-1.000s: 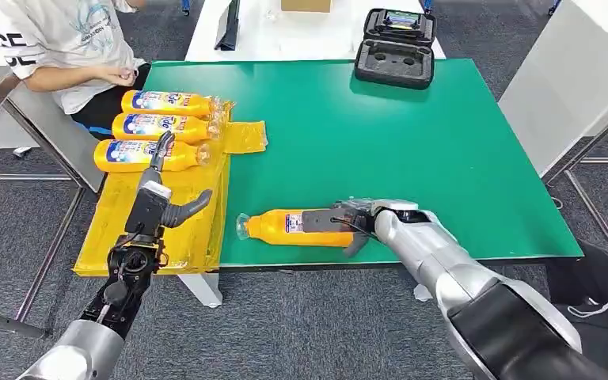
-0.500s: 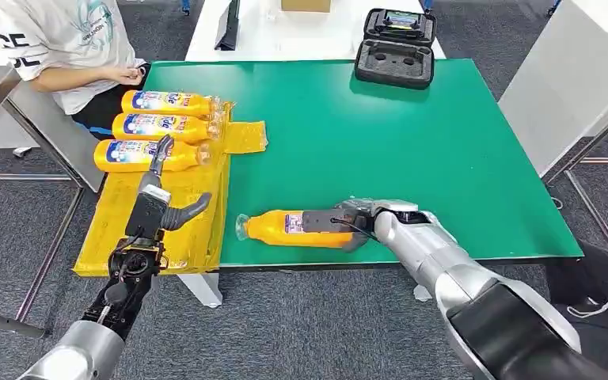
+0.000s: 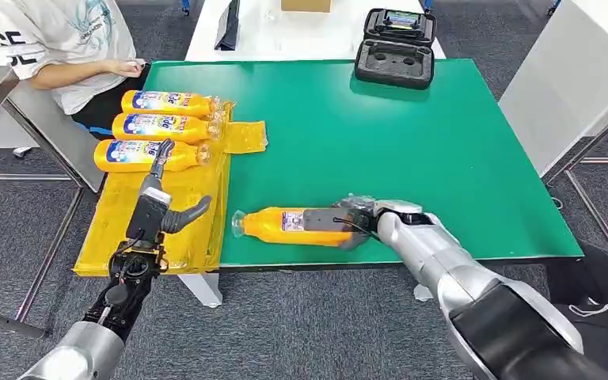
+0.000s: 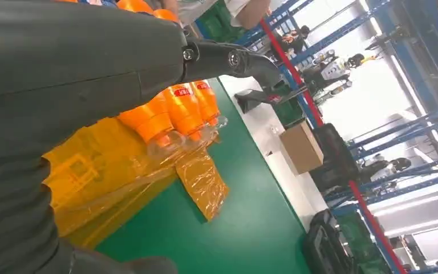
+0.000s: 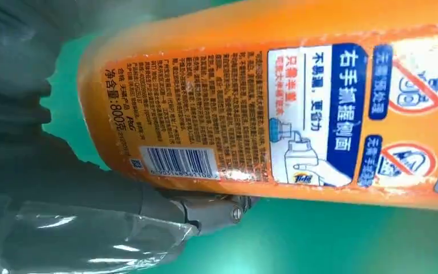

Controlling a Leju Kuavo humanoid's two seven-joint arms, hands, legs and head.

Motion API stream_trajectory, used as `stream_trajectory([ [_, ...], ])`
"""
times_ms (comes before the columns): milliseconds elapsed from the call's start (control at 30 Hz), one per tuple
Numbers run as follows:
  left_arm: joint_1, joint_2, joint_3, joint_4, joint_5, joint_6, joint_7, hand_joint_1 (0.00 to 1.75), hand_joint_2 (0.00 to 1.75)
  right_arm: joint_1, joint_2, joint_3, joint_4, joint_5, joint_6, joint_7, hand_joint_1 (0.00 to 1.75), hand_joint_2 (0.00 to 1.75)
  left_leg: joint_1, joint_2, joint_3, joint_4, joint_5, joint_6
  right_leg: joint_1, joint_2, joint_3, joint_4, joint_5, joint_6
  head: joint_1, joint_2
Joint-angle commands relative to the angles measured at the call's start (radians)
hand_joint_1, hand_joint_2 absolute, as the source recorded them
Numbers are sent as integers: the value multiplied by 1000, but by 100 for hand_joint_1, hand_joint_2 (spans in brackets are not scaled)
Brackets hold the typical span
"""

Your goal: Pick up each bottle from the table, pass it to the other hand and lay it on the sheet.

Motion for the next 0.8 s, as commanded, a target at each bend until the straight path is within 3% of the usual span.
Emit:
stream_trajectory([
  [33,1,42,-11,-6,-2,27,3,0,175,-1,-25,-114,-117,-82,-110,-93,175,175,1,1,0,0,0,-2,1,0,0,0,0,-2,0,0],
  [267,62,65,48,-104,66,-10,-2,0,175,70,-58,-223,-240,-160,-225,-153,175,175,1,0,0,0,0,-1,1,0,0,-1,0,-1,0,0],
  [433,168,63,149,-282,392,-387,61,0,175,210,-64,-338,-413,-197,-291,-228,175,175,1,1,1,0,-1,-1,1,1,1,-1,0,-1,0,0],
  [567,171,60,151,-286,392,-389,62,0,175,230,-60,-352,-429,-181,-293,-232,175,175,2,0,1,0,-1,-2,2,0,2,-1,-1,-2,0,0],
  [800,175,80,114,-249,682,-746,188,0,175,297,-4,-357,-463,-84,-317,-283,175,175,1,1,1,-1,0,-2,2,1,1,-1,0,-2,0,0],
])
